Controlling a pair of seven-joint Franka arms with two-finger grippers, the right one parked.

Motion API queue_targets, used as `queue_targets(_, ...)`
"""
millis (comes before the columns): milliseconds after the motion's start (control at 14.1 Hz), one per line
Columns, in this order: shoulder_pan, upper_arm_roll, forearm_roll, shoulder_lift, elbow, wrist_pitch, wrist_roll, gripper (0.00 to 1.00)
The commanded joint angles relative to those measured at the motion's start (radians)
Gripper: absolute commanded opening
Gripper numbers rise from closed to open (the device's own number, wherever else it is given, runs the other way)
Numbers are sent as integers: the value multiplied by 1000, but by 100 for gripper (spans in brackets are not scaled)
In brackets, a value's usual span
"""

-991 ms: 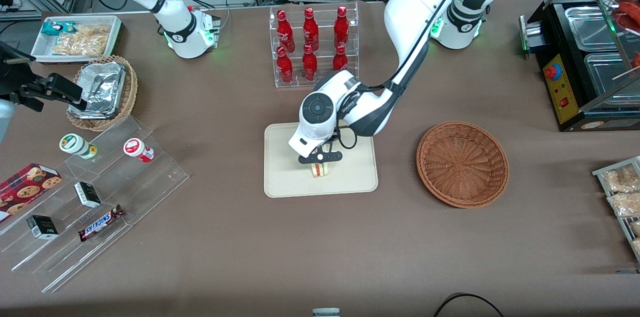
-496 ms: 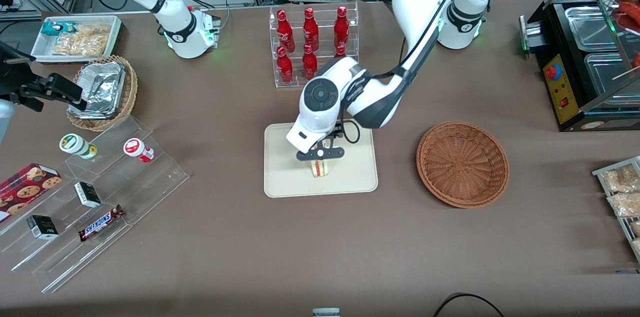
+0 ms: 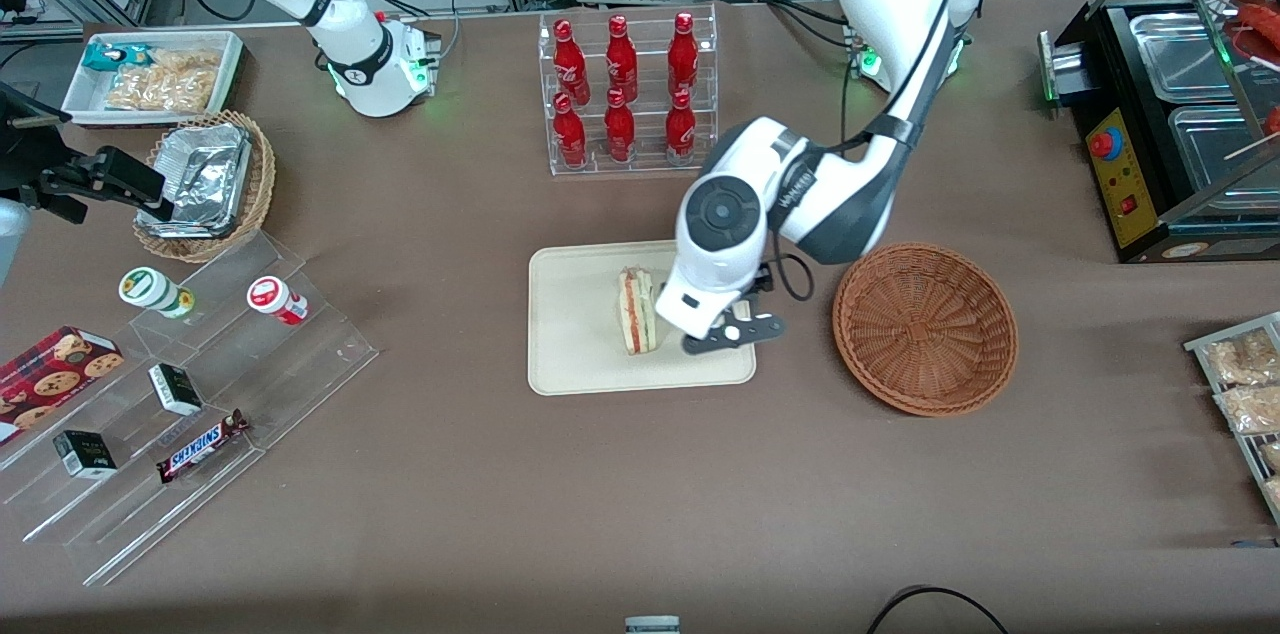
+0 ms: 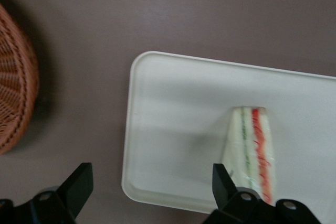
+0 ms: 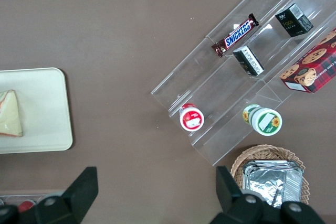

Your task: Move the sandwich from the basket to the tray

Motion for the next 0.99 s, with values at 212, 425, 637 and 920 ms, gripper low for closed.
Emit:
queue_targets(212, -7, 140, -11, -206, -274, 45, 233, 100)
queue_targets(425, -7, 215, -17, -286, -339, 28, 336, 100)
queue_targets(637, -4, 267, -22, -390, -353, -78, 435, 100)
queue_targets(920, 264, 120, -17, -451, -294, -234, 566, 100)
